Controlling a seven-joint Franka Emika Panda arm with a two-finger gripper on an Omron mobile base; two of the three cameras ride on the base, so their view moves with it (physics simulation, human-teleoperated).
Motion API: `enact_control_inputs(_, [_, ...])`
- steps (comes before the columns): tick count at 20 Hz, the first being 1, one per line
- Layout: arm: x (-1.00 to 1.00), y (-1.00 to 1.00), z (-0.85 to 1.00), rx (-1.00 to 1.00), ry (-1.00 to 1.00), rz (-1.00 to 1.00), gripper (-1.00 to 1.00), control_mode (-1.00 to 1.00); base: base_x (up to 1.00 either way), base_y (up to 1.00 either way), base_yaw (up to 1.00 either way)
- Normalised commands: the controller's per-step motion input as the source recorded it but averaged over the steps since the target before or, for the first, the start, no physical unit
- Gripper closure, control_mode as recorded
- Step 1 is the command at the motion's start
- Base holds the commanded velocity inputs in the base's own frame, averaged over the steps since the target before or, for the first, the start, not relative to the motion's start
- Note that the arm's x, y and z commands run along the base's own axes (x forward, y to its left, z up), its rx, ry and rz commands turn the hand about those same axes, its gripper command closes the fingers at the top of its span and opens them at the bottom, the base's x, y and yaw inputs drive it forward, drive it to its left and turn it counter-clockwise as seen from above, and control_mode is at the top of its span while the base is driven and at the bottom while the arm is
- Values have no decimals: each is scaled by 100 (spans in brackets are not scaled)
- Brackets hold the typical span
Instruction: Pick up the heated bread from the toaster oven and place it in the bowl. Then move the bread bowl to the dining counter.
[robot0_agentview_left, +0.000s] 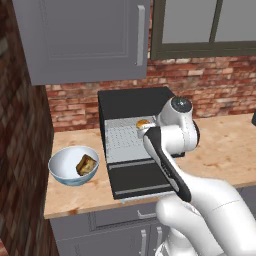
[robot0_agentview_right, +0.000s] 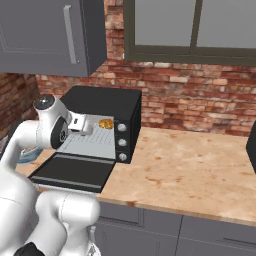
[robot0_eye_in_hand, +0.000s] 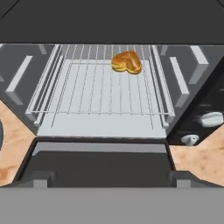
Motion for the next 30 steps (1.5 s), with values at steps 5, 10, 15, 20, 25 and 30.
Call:
enact_control_inputs(5, [10,11,-23,1,-9,0,-100,-100,0,0,0])
enact_control_inputs(10, [13,0,-19,1,-1,0,-100,-100,0,0,0])
enact_control_inputs(15, [17,0,-17,0,0,0,-100,-100,0,0,0])
enact_control_inputs(20, [23,10,-12,0,0,0,-100,-100,0,0,0])
enact_control_inputs(25, [23,8,-10,0,0,0,-100,-100,0,0,0])
enact_control_inputs(30, [18,4,-10,0,0,0,-100,-100,0,0,0])
